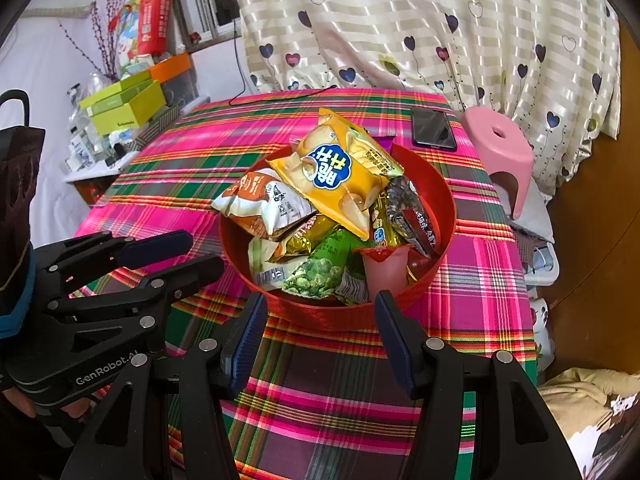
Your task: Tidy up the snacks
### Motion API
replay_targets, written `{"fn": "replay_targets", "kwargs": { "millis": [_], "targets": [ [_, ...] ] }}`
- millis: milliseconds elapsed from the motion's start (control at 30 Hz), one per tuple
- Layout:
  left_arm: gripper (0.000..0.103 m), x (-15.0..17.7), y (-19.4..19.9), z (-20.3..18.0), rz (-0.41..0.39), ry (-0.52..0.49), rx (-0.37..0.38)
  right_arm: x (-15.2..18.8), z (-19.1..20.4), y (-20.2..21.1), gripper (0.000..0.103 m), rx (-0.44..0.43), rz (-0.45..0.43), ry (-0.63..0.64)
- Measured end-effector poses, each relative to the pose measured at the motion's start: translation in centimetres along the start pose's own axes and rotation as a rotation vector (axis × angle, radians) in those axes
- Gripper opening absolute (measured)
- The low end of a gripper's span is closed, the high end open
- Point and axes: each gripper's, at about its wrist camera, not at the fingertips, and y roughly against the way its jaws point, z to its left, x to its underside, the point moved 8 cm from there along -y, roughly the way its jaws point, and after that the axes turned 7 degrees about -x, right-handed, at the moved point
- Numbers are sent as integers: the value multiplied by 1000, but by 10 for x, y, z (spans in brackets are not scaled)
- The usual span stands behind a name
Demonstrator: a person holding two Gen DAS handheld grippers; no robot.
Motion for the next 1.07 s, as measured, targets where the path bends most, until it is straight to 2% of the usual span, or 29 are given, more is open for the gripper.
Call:
{"fn": "replay_targets", "kwargs": {
  "millis": [1067],
  "targets": [
    [38,5,-2,-1,5,0,7,0,-3,1,55,0,1,-2]
  ]
}}
